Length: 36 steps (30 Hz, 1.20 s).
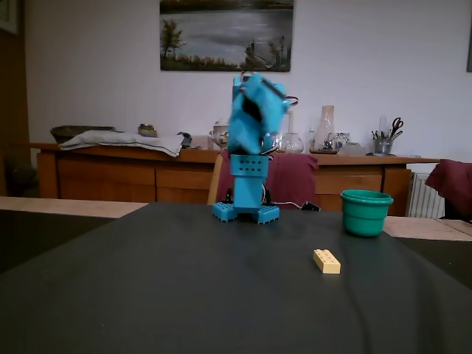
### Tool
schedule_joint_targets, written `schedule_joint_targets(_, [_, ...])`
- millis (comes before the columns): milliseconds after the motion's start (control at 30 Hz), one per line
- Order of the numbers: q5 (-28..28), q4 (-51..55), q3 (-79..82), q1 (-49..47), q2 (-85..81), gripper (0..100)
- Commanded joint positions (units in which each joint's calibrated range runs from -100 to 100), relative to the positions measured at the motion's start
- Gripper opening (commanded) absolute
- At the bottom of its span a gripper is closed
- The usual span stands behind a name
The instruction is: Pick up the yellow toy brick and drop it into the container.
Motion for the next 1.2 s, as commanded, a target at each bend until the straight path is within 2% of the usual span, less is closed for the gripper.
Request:
schedule_joint_targets(0, [0.4,2.1,-4.3,-2.9,0.0,11])
schedule_joint_targets(333, [5.9,2.6,-5.1,-4.6,3.4,11])
schedule_joint_targets(500, [6.8,2.0,-14.2,-5.8,20.1,11])
schedule_joint_targets(667, [8.5,6.2,-22.2,-12.5,37.9,11])
schedule_joint_targets(833, [10.4,5.4,-24.5,-18.4,51.7,11])
schedule_joint_targets(1167, [14.4,-6.5,-25.0,-21.7,71.8,12])
